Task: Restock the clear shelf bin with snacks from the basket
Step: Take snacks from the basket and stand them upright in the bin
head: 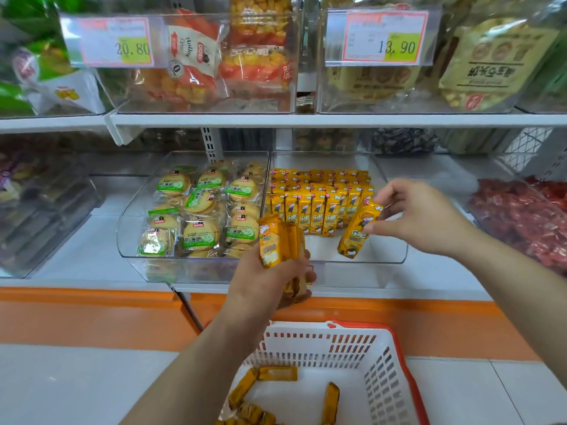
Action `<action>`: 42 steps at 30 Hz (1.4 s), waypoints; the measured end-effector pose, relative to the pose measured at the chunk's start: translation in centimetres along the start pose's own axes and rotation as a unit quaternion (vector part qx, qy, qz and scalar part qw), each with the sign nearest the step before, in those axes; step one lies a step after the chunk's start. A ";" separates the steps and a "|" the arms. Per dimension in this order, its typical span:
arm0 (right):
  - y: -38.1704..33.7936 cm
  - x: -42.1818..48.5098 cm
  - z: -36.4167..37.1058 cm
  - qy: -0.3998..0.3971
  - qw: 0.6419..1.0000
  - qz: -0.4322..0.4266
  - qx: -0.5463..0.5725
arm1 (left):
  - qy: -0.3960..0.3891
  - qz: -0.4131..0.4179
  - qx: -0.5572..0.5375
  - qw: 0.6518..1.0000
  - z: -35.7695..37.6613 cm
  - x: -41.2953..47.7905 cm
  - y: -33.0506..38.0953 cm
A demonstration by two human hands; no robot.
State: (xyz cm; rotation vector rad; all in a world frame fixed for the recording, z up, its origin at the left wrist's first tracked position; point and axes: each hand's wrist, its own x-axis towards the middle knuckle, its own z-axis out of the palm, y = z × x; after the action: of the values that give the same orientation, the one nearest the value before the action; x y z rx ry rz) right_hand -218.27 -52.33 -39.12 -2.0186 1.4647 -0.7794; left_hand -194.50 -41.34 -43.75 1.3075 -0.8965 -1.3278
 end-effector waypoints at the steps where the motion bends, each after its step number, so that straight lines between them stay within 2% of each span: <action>1: 0.2 0.8 -0.1 -0.010 0.999 -0.009 -0.036 | 0.000 0.001 -0.003 1.000 0.1 0.0 0.0; 5: 1.2 4.3 0.4 -0.010 0.980 -0.054 -0.194 | 0.002 0.007 -0.011 1.000 0.3 0.3 0.0; 8: 1.9 6.9 1.1 0.014 0.942 -0.087 -0.324 | 0.007 0.010 -0.020 1.000 0.4 0.7 -0.2; 11: 2.3 9.1 1.9 -0.002 0.917 -0.082 -0.391 | 0.006 0.010 -0.024 1.000 0.6 1.1 -0.5; 27: 3.8 13.3 4.7 -0.101 0.859 -0.057 -0.499 | -0.015 -0.002 0.028 0.999 0.8 1.8 -1.1; 31: 3.4 13.4 4.8 -0.088 0.849 -0.064 -0.518 | -0.003 -0.003 0.030 1.000 0.9 2.1 -0.7; 35: 3.2 13.1 4.8 -0.075 0.865 -0.036 -0.496 | -0.002 -0.004 0.036 0.999 1.0 2.0 -0.7; 38: 2.9 12.7 5.2 -0.091 0.856 -0.012 -0.509 | 0.008 -0.008 0.039 0.999 0.8 2.0 -0.8; 42: 1.6 11.5 5.2 -0.061 0.845 -0.009 -0.532 | 0.016 -0.012 0.032 0.999 0.5 2.1 -1.0</action>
State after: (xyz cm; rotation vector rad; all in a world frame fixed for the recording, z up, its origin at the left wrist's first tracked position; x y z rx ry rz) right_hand -212.76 -63.40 -42.19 -2.7457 2.0396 0.3049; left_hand -194.95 -43.24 -45.08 1.3896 -0.9101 -1.3021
